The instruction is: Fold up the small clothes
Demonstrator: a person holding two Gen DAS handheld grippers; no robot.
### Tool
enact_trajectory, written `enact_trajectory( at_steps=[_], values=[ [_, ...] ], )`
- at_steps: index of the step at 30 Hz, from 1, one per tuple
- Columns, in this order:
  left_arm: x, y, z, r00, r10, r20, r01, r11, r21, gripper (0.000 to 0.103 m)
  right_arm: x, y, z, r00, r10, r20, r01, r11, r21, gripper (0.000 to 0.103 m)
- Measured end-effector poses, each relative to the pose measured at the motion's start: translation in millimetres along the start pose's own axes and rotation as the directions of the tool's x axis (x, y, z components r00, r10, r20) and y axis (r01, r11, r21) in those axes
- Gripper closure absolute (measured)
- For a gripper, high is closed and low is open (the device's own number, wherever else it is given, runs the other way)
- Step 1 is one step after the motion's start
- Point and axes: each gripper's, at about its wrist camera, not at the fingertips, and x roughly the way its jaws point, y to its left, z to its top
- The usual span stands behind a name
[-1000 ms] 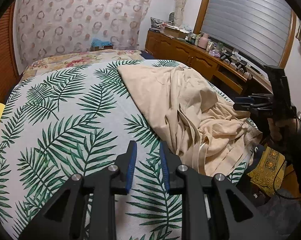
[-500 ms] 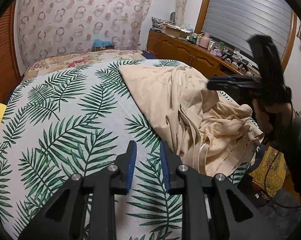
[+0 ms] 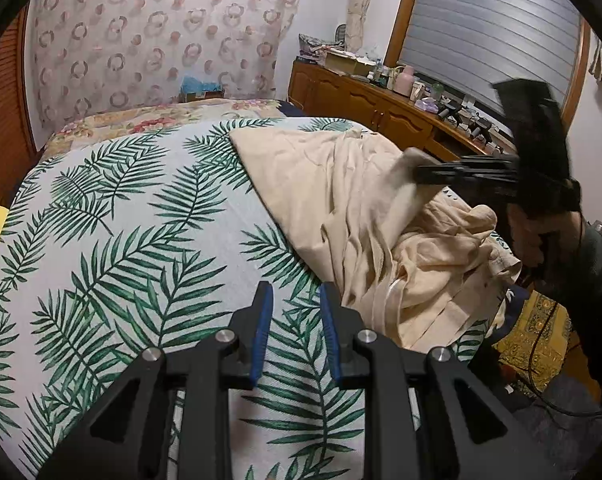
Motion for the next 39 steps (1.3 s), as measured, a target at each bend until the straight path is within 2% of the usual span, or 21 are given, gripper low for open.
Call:
enact_trajectory(
  at_steps=[5,8,16,20,22,24,26,27,32,39],
  values=[
    [-2.5,-9.4,6.2,1.000,-0.016,0.012,0.016,1.000,0.015,0.081,-56.1,-6.1,-16.9,0.997,-0.030,0.072,0.029,0.999,0.018,0.101],
    [-1.2,-16.8,9.9,1.000,-0.028,0.013,0.028,0.999,0.026,0.081,-79.2,-10.5,-29.6,0.994,-0.067,0.081,0.066,0.998,0.015,0.101],
    [6.6,-35.2,15.4,0.999,-0.048,0.000,0.048,0.997,0.058,0.081,-109.7,-31.7,-81.8,0.987,-0.157,0.021,0.155,0.985,0.078,0.101],
    [10.8,-41.3,18.2,0.999,-0.047,-0.004,0.047,0.997,0.067,0.081,-111.7,-36.8,-97.4,0.985,-0.173,-0.027,0.175,0.978,0.111,0.100],
    [12.0,-43.1,20.3,0.999,-0.047,-0.002,0.047,0.997,0.068,0.081,-113.2,-38.9,-99.7,0.982,-0.183,-0.037,0.186,0.976,0.115,0.097],
    [14.2,-44.3,22.8,0.999,-0.042,-0.001,0.042,0.997,0.070,0.081,-115.4,-41.2,-97.7,0.981,-0.191,-0.033,0.194,0.973,0.123,0.075],
    [15.7,-44.4,25.1,0.999,-0.039,0.001,0.039,0.997,0.073,0.081,-120.3,-43.2,-93.1,0.981,-0.192,-0.007,0.191,0.973,0.130,0.063],
    [18.2,-45.8,27.3,0.999,-0.035,0.001,0.034,0.996,0.078,0.080,-122.9,-43.5,-88.8,0.982,-0.191,0.007,0.189,0.974,0.128,0.060],
    [31.0,-49.0,38.7,1.000,-0.021,-0.001,0.021,0.995,0.096,0.080,-122.6,-50.0,-65.8,0.976,-0.212,0.049,0.206,0.973,0.102,0.057],
    [59.4,-52.3,55.6,1.000,-0.001,-0.023,0.004,0.993,0.114,0.080,-66.0,-84.0,-22.0,0.978,-0.204,0.043,0.199,0.973,0.113,0.057]
  ],
)
